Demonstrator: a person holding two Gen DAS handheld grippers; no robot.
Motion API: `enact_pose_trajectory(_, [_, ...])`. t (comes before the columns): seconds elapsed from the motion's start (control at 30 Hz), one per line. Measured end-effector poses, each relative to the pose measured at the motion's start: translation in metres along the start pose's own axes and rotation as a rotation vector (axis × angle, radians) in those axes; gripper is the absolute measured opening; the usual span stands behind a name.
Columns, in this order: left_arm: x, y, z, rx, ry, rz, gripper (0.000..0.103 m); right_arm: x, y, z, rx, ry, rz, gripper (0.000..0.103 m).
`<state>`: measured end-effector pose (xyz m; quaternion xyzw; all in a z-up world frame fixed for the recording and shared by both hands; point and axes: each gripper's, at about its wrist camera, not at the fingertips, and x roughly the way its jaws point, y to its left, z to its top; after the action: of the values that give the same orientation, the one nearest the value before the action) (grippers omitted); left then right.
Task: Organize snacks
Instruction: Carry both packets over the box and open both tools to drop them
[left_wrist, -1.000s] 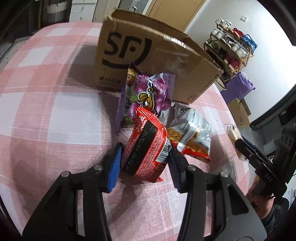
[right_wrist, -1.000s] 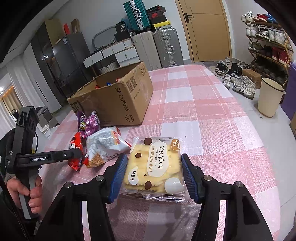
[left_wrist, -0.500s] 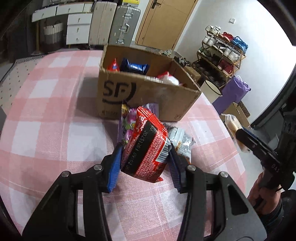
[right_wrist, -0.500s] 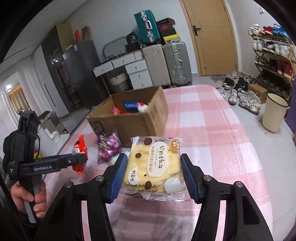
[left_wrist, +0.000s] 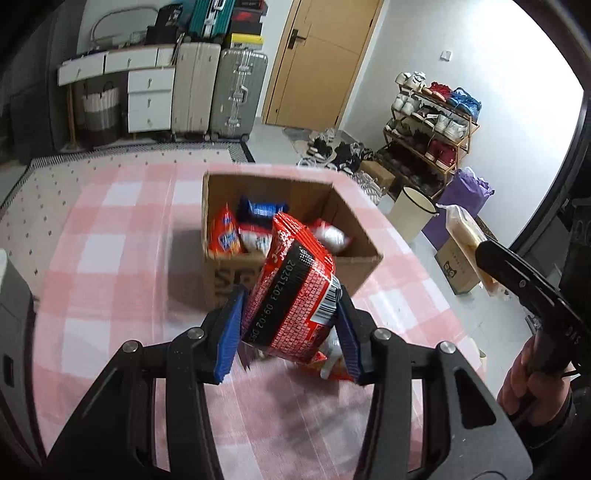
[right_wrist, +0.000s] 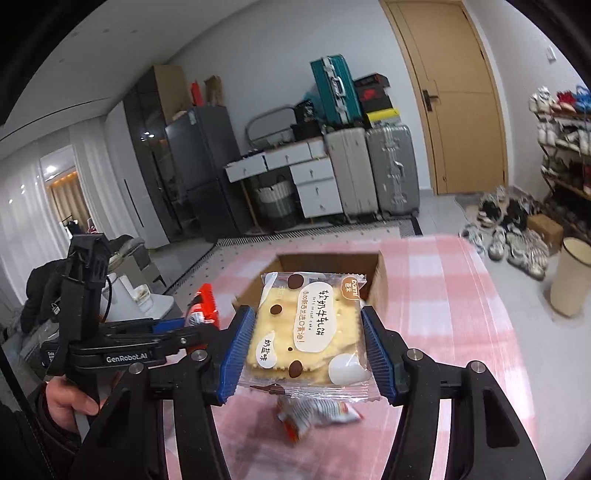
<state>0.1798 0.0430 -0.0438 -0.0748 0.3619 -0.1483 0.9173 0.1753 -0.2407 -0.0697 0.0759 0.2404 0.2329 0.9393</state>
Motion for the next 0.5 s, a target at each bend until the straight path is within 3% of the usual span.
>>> enact_pose_trajectory(0.5, [-0.011, 0.002, 0.068, -0.007, -0.022, -0.035, 0.044, 0.022, 0.018, 0.070, -0.009, -0.050, 0.076, 0.059])
